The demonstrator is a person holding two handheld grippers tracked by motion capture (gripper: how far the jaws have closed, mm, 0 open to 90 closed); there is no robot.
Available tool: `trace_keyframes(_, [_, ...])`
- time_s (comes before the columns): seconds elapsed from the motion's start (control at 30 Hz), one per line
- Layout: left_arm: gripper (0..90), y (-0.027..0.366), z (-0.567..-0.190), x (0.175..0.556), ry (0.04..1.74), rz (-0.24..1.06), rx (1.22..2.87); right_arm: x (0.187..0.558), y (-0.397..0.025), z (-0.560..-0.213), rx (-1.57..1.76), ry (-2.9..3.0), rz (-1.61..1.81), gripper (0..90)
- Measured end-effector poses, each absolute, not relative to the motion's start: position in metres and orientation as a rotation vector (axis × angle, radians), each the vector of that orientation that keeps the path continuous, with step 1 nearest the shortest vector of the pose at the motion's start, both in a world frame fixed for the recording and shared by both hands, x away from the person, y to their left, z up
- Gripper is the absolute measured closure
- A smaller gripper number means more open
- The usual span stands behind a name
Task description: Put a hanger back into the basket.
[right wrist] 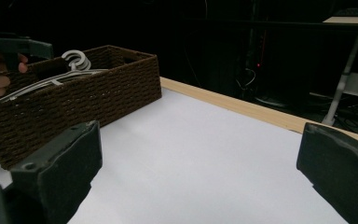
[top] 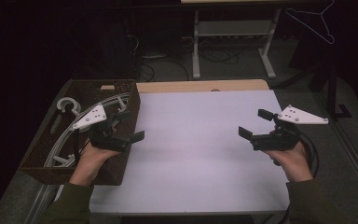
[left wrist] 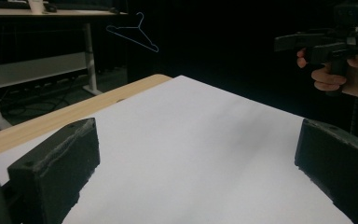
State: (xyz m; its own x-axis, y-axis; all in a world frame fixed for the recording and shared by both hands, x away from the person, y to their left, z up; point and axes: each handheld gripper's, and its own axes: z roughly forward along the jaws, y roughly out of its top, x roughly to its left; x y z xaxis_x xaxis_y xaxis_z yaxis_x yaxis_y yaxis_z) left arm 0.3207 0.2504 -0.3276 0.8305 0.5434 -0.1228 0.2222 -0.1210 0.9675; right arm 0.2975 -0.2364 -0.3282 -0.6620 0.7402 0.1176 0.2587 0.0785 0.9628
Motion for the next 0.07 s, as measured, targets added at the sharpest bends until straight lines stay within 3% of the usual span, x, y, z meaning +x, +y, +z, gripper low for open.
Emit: trace_keyframes(0.07, [0.0, 0.2501, -0.3273, 0.3206, 0.596, 0.304, 1.704, 0.2973, -0.2362, -0.3282, 0.985, 1.961, 1.614, 0.0])
